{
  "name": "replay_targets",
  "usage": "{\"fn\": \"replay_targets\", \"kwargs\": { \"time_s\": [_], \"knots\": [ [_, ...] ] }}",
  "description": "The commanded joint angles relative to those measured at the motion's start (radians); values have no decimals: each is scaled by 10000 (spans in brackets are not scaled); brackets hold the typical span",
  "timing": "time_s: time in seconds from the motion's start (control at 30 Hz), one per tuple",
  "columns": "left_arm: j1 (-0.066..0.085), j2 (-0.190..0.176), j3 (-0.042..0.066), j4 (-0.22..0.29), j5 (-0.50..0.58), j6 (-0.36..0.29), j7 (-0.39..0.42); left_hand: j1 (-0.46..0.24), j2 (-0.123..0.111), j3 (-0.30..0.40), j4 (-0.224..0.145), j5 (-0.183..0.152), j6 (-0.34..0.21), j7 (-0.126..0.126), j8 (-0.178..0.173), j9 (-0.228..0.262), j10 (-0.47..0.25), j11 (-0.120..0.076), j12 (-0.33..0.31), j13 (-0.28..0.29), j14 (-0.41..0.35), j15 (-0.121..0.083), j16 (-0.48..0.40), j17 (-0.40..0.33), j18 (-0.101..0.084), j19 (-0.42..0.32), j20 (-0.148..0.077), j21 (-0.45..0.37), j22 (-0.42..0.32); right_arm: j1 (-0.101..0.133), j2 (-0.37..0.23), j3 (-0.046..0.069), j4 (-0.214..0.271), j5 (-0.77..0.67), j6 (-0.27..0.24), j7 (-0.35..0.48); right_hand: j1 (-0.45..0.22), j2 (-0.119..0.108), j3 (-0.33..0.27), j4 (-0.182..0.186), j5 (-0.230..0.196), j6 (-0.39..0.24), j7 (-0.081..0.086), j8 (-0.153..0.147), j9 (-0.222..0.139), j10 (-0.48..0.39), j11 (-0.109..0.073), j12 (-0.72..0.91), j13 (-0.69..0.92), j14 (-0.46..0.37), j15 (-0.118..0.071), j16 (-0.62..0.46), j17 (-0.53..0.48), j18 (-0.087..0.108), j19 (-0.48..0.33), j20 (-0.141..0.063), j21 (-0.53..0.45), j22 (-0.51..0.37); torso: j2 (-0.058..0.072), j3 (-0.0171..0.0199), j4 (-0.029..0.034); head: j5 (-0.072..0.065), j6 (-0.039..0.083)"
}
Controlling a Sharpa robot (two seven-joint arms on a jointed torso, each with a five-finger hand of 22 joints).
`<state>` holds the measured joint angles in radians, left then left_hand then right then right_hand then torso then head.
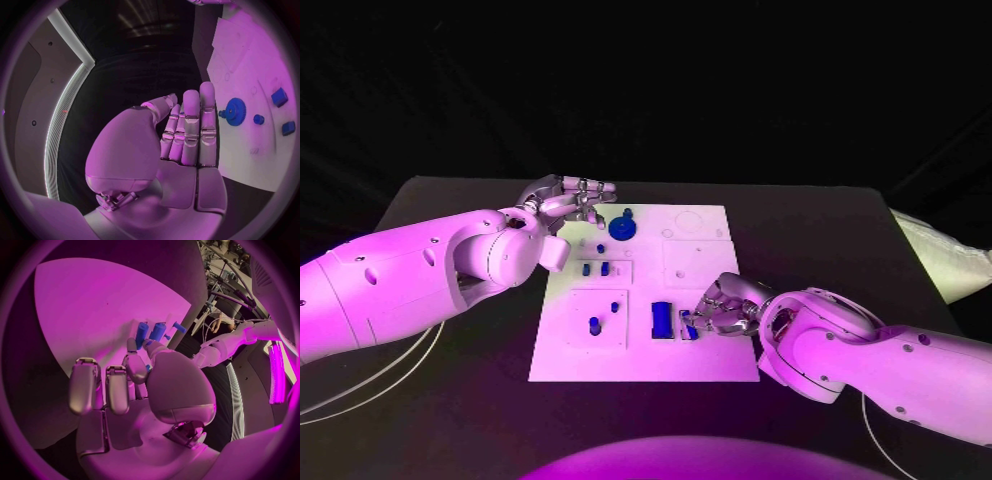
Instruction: Assemble the parts on the task board
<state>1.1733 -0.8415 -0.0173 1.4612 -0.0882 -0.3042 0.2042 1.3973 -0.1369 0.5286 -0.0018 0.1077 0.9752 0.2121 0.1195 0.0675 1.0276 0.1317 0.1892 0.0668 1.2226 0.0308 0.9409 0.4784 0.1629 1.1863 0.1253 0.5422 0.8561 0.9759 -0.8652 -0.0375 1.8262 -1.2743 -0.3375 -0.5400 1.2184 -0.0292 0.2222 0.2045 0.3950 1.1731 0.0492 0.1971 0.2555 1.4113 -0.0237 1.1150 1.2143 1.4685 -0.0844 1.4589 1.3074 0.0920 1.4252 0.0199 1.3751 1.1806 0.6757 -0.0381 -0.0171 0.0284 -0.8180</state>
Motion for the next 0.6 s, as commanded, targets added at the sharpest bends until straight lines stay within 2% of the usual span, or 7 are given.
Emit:
{"fn": "replay_targets", "kwargs": {
  "time_s": [0.03,0.37,0.6],
  "knots": [
    [3,23,6,34,-255,225,12,-79,23,-13,-54,33,-77,-17,33,10,-76,28,40,-7,-22,21,43,-11,193,-64,7,-56,12,-18,34,-6,-25,-320,421,-212,-111,-20,-6,57,-61,49,9,5,0,78,-20,-8,-5,728,-57,-3,1045,-158,60,7,25,4,1,-2,-11,14,10],
    [3,15,6,42,-303,234,4,-79,23,-13,-54,33,-77,-17,33,10,-76,28,40,-7,-22,21,43,-11,193,-64,7,-56,12,-19,124,-6,-38,-417,406,-261,-198,-9,-30,108,-117,68,5,14,18,90,-23,3,21,728,-61,-2,1048,-157,58,2,22,1,-2,-3,0,3,4],
    [3,11,6,41,-306,239,-3,-79,23,-13,-54,33,-77,-17,33,10,-76,28,40,-7,-22,21,43,-11,193,-64,7,-56,12,-19,142,-6,-28,-468,358,-256,-568,55,-177,383,-56,112,0,29,61,136,-26,43,98,733,-62,15,1075,-161,65,-3,27,17,3,0,-3,12,3]
  ]
}}
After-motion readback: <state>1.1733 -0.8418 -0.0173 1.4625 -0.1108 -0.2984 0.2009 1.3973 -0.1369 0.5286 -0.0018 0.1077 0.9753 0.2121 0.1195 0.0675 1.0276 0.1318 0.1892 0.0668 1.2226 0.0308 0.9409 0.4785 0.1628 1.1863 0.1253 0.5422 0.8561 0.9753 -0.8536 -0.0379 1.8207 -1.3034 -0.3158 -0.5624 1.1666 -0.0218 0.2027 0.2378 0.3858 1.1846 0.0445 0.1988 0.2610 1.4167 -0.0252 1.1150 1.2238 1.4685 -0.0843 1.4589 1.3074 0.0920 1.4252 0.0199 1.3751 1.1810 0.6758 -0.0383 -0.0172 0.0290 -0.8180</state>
